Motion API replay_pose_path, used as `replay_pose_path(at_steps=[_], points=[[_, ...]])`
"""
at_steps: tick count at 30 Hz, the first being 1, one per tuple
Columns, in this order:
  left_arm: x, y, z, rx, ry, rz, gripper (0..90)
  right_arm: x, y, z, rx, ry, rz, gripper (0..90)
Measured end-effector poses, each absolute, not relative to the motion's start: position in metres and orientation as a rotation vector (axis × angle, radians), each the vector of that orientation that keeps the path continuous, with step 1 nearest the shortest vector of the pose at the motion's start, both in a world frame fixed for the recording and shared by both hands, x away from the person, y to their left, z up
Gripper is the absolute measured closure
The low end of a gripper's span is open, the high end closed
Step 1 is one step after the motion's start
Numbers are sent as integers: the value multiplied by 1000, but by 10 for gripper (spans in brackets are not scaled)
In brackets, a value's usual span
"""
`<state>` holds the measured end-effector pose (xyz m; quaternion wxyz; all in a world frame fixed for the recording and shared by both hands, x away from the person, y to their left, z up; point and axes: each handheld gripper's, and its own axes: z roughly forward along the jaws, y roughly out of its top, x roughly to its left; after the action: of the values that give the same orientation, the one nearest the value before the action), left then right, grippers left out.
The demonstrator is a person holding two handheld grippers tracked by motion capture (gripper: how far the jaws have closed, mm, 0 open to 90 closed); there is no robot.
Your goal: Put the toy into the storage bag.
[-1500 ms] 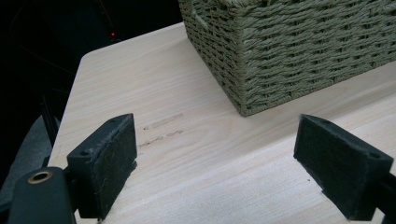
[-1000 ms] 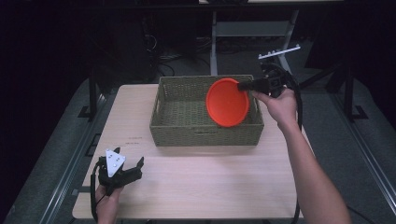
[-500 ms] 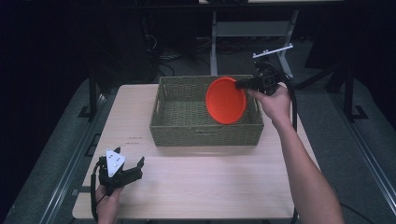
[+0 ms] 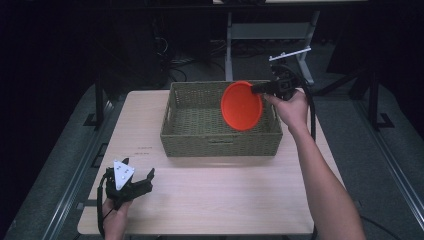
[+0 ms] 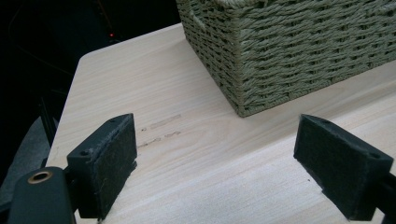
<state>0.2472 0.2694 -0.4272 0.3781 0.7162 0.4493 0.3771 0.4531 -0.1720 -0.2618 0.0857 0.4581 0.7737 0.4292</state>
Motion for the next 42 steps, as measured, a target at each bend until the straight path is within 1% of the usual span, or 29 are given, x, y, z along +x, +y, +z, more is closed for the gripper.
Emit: replay_pose_path(at_steps=[27, 42], points=[[247, 269, -427, 1831, 1141, 966, 127, 469, -156, -282, 1388, 2308, 1228, 809], [247, 270, -427, 1851, 1137, 969, 127, 480, -157, -308, 1470, 2308, 1198, 809]])
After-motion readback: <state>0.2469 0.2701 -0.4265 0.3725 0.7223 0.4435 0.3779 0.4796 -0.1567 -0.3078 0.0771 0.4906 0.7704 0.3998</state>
